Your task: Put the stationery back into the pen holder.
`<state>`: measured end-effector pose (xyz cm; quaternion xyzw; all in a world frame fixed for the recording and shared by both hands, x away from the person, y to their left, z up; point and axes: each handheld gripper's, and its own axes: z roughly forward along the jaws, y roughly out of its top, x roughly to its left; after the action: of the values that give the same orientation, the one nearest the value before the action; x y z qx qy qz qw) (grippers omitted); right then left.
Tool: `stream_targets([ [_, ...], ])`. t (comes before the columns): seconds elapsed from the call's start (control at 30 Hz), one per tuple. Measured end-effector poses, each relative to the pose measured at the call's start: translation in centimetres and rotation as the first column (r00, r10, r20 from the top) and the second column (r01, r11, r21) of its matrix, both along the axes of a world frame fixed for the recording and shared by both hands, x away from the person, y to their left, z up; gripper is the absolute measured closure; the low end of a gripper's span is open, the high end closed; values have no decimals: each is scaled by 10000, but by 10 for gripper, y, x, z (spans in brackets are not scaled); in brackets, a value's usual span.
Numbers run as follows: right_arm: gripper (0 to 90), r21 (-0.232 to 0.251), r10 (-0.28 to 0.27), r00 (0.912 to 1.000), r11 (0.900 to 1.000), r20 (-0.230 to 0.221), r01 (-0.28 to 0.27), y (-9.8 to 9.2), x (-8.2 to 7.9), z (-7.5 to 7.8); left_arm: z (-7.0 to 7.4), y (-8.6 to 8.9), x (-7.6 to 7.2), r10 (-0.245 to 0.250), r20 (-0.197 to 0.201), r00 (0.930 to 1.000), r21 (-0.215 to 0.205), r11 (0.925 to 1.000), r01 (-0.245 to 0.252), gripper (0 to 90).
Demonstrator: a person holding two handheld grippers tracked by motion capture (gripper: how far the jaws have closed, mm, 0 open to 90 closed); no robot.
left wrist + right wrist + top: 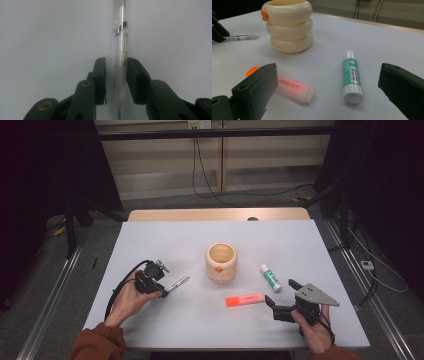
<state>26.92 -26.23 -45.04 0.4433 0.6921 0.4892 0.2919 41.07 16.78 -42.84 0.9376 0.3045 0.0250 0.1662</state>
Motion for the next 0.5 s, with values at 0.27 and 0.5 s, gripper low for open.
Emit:
stream_targets([
  [0.27, 24, 2, 30, 10000, 10000, 15, -30, -1, 0, 0, 0, 1, 2, 111, -321, 9994, -173, 9998, -117, 796],
  [0.5, 25, -18, 57, 10000, 10000, 22, -57, 0, 0, 0, 1, 3, 1, 110, -262, 9996, -322, 9994, -119, 798],
])
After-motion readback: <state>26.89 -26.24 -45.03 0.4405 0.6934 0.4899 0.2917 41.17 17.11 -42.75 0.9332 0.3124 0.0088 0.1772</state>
